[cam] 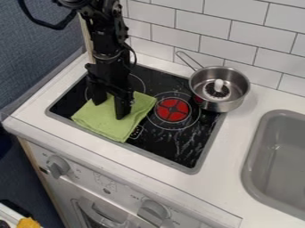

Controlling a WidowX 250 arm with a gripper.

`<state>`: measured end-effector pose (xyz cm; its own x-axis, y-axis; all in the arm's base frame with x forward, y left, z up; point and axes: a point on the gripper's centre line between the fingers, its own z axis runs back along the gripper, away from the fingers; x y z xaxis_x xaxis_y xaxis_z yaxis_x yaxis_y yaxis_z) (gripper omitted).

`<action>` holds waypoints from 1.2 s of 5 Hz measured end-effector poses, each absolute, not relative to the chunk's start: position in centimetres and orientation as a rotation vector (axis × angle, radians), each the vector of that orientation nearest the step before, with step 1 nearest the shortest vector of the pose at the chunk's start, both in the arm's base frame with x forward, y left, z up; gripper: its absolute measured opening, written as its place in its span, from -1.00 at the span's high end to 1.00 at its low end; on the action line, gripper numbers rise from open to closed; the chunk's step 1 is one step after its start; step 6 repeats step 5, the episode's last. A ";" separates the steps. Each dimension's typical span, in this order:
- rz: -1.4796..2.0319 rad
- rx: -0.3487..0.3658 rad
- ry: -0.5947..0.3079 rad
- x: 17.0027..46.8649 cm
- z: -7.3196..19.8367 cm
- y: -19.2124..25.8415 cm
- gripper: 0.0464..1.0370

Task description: Move the green cloth below the silver pan on the bottom right of burner

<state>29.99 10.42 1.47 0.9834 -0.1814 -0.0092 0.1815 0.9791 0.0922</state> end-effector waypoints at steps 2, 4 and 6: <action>-0.197 0.080 -0.058 30.2 2.8 9.7 -0.93; -0.076 0.098 -0.260 29.2 10.1 9.5 -0.93; -0.037 0.087 -0.192 28.6 9.8 9.6 -0.93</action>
